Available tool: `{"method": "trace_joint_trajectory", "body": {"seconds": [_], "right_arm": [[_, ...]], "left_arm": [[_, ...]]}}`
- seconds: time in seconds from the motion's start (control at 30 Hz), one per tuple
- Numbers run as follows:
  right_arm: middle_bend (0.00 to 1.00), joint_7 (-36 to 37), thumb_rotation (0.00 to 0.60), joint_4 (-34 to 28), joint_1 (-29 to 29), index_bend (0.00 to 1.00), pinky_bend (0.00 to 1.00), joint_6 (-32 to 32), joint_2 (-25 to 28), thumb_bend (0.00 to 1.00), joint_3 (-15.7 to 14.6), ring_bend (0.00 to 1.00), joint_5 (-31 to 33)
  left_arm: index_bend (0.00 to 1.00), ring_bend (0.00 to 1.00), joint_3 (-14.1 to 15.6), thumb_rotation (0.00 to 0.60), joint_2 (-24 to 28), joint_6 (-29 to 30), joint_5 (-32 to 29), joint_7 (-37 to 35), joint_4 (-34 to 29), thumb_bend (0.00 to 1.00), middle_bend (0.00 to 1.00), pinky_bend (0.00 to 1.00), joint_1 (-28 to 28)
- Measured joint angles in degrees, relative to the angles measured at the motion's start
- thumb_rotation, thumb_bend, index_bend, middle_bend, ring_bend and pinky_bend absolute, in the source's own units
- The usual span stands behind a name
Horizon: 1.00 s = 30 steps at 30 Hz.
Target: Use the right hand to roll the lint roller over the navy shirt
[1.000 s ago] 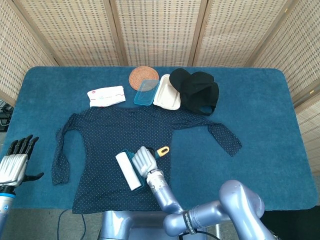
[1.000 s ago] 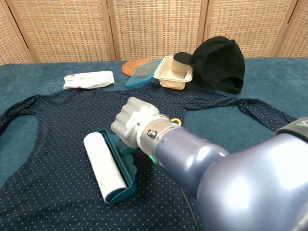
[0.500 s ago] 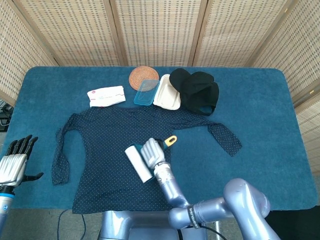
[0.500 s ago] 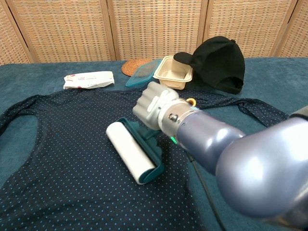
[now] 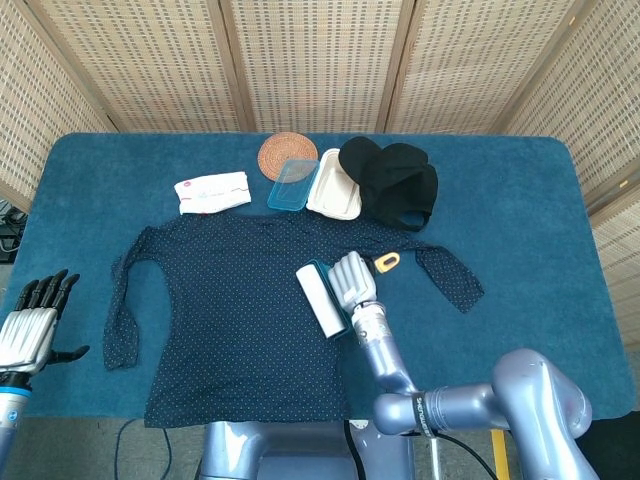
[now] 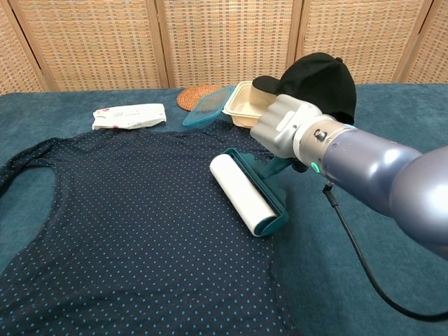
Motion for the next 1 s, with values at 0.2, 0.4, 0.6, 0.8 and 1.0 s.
{"method": "trace_joint_trajectory", "body": {"seconds": [0.2, 0.4, 0.6, 0.8, 1.0], "right_arm": [[0.96, 3.7, 0.6, -3.8, -1.7, 0.0, 1.0, 1.0, 2.7, 0.0, 0.1, 1.0, -3.9], [0.94, 8.9, 0.6, -10.0, -5.3, 0.0, 1.0, 4.1, 9.4, 0.0, -1.4, 1.0, -10.1], [0.67, 23.0, 0.6, -12.2, -10.5, 0.0, 0.9, 5.7, 16.5, 0.0, -3.8, 0.8, -21.4], [0.1, 45.5, 0.6, -9.5, -18.7, 0.0, 0.12, 9.1, 22.7, 0.0, -7.7, 0.08, -35.1], [0.0, 64.2, 0.6, -5.1, -30.6, 0.0, 0.0, 13.9, 28.9, 0.0, -11.6, 0.0, -44.0]], "left_arm": [[0.0, 0.0, 0.1, 0.6, 0.2, 0.1, 0.3, -0.5, -0.2, 0.0, 0.0, 0.0, 0.0], [0.0, 0.0, 0.2, 0.6, 0.8, 0.8, 1.7, -1.8, -0.8, 0.0, 0.0, 0.0, 0.3], [0.0, 0.0, 0.2, 0.6, 1.5, 2.1, 3.0, -2.9, -1.5, 0.0, 0.0, 0.0, 0.7], [0.0, 0.0, 0.7, 0.6, 1.4, 4.4, 5.6, -4.0, -1.2, 0.0, 0.0, 0.0, 1.6], [0.0, 0.0, 1.1, 0.6, 1.1, 7.8, 9.1, -5.4, -0.9, 0.0, 0.0, 0.0, 2.6]]}}
